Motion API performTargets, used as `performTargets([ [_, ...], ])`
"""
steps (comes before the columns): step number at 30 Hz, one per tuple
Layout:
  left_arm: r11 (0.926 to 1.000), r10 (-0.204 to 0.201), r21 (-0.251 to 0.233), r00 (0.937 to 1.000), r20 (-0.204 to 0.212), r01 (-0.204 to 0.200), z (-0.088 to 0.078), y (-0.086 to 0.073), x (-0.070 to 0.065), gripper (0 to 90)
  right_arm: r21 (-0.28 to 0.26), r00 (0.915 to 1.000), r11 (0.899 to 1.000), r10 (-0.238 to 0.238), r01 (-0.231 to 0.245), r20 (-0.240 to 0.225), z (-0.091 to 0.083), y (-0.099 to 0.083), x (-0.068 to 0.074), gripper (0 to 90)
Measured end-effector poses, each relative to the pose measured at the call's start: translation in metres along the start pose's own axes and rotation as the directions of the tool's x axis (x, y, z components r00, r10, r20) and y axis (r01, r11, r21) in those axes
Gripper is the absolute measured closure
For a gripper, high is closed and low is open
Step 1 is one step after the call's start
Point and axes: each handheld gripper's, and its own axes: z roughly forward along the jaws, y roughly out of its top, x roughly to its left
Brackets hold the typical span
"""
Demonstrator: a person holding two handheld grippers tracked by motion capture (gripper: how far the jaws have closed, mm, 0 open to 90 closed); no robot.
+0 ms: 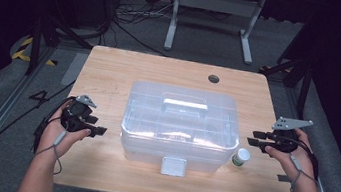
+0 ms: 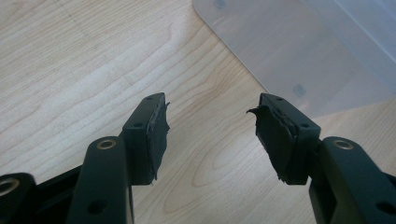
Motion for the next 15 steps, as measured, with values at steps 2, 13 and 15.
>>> performTargets([
  [2, 0.9999, 0.010, 0.006, 0.9999, -0.008, -0.010, -0.002, 0.002, 0.000, 45.2, -0.017, 1.0000, 1.000, 0.005, -0.005, 0.005, -0.002, -0.002, 0.000, 58.5],
  [13, 0.9994, 0.022, -0.027, 0.9992, 0.034, -0.021, -0.009, 0.014, -0.005, 47.0, -0.064, 0.9980, 0.996, 0.057, -0.055, 0.028, -0.012, -0.009, -0.005, 52.0],
  [15, 0.9991, 0.030, -0.031, 0.9983, 0.050, -0.028, -0.011, 0.019, -0.007, 47.1, -0.067, 0.9973, 0.996, 0.069, -0.067, 0.027, -0.013, -0.010, -0.005, 51.1],
])
